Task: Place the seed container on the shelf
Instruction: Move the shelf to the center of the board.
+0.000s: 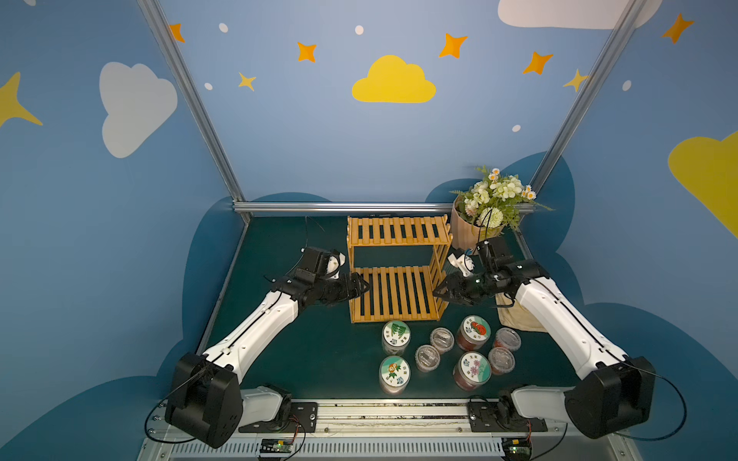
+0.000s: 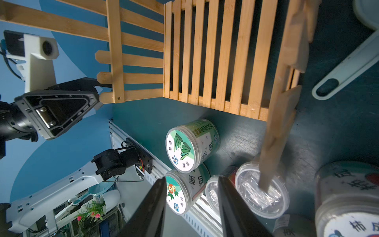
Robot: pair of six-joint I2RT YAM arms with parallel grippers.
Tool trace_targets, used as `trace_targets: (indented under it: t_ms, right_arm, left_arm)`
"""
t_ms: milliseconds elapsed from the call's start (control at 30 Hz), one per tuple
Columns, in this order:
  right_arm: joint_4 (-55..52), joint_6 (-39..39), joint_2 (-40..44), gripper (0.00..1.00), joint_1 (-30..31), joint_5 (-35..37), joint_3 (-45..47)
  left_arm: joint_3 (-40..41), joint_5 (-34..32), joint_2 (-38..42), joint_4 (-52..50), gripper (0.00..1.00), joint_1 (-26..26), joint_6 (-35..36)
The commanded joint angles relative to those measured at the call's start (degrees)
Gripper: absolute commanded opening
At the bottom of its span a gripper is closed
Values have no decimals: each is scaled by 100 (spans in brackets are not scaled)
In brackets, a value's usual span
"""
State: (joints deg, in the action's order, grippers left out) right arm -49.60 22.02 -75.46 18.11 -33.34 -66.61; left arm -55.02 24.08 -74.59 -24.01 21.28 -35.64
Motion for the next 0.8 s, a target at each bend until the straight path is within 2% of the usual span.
trace_targets:
  t_ms: [0,100,167,267,333,400,500,767]
  right_arm:
    - [-85,-31,377,48,-91,509,-21]
    - [125,-54,669,49,-232,1262,91]
    - [307,-25,729,53,-331,1496,152]
    - [544,56,494,56,-430,1206,205]
    - [541,148,139,56,-457,735,103]
    - [387,148,-196,53,-446,166,-84]
    - [270,-6,-461,50,-295,-313,-205]
    - [373,11,-122,49,-132,-375,150]
  left_arm:
    - [-137,-271,24,-240,90,-24,127]
    - [-59,-414,139,-369,91,-59,127]
    - [12,-345,234,-320,91,-66,118]
    - [100,-215,332,-232,91,-86,113]
    - [132,-148,371,-147,91,-95,84]
    - [121,-30,375,-84,91,-96,62]
    - [85,100,328,-10,90,-95,49]
    - [-111,203,112,-65,89,-101,48]
